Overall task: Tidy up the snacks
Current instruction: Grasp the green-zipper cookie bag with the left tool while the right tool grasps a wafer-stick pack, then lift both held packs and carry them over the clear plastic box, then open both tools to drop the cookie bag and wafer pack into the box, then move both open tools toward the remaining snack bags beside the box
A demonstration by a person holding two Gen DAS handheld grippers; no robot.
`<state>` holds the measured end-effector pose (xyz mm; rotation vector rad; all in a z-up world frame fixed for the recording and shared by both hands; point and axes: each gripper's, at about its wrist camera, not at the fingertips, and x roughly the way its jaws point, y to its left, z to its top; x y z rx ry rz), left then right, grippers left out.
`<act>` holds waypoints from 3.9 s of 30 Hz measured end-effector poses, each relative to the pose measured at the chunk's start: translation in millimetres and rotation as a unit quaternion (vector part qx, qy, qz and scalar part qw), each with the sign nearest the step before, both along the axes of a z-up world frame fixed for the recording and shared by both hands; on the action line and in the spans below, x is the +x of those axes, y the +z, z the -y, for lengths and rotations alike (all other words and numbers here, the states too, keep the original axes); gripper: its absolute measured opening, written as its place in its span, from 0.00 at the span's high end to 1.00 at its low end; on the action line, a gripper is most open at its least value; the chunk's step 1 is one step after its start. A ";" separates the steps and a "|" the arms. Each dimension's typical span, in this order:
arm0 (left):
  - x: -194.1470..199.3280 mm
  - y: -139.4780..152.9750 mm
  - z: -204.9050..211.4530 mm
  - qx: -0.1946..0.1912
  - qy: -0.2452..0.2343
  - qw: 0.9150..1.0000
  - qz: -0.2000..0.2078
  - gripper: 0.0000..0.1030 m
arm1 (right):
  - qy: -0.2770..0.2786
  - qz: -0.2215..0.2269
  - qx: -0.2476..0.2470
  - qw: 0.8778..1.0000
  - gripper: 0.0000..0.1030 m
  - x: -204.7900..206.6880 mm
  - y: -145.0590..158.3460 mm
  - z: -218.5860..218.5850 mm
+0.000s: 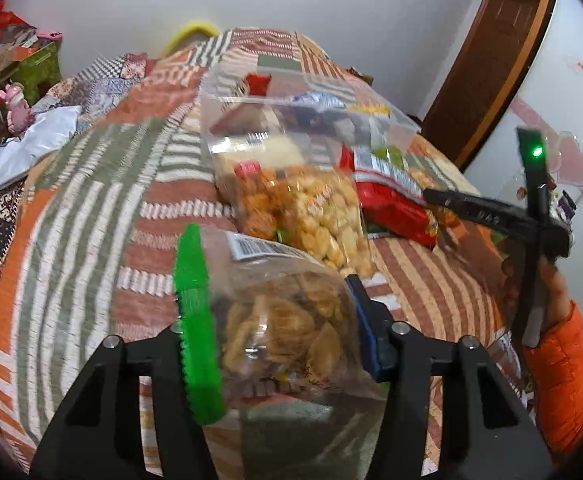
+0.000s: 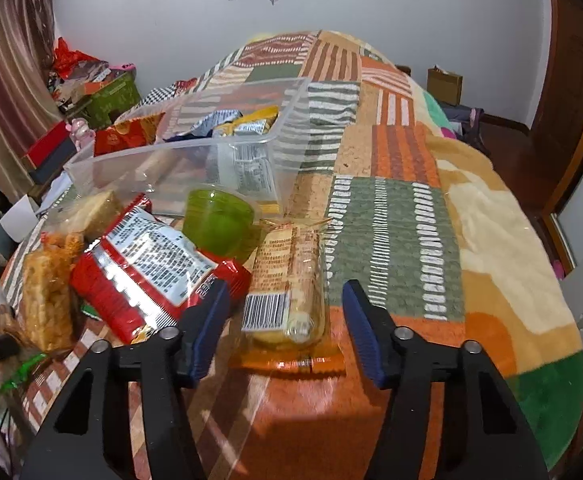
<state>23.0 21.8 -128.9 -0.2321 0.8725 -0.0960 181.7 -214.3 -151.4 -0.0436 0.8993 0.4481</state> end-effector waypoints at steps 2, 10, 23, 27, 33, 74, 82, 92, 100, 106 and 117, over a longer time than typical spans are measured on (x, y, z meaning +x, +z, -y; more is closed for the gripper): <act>0.2 6.4 -4.3 0.002 0.004 1.000 0.009 0.51 | 0.001 -0.001 -0.004 1.000 0.56 3.8 -2.6 -1.5; 4.4 32.8 -12.1 0.021 0.013 0.999 0.045 0.52 | 0.002 0.003 0.005 1.000 0.66 0.5 0.5 4.4; 50.3 70.1 -14.3 0.023 0.022 0.995 0.096 0.52 | 0.017 0.072 0.053 0.996 0.67 -8.6 60.8 -1.7; 71.8 80.2 -12.5 0.023 0.022 0.993 0.110 0.52 | 0.029 0.091 0.062 0.993 0.67 -4.3 75.2 -12.3; 107.6 90.3 -9.5 0.022 0.019 0.992 0.126 0.52 | 0.042 0.104 0.074 0.991 0.67 12.2 85.3 -30.7; 224.5 27.2 5.7 0.072 -0.006 0.996 0.044 0.36 | 0.102 0.064 0.021 0.992 0.62 69.0 46.1 -103.1; 202.6 48.1 5.4 0.074 -0.004 0.995 0.064 0.34 | 0.099 0.085 0.029 0.991 0.58 51.3 65.6 -90.7; 153.6 63.2 1.5 0.082 0.012 0.994 0.070 0.20 | 0.086 0.099 0.042 0.990 0.56 18.5 81.3 -64.8; 113.3 45.9 4.8 0.083 0.008 0.996 0.044 0.18 | 0.091 0.070 0.035 0.993 0.55 -6.8 56.7 -53.8; 88.1 21.6 7.6 0.069 0.007 0.998 0.008 0.18 | 0.109 0.033 0.023 0.993 0.55 -15.5 28.9 -61.9; 67.2 0.4 18.7 0.049 0.003 0.999 -0.013 0.18 | 0.117 0.017 0.004 0.993 0.16 -16.4 10.4 -58.5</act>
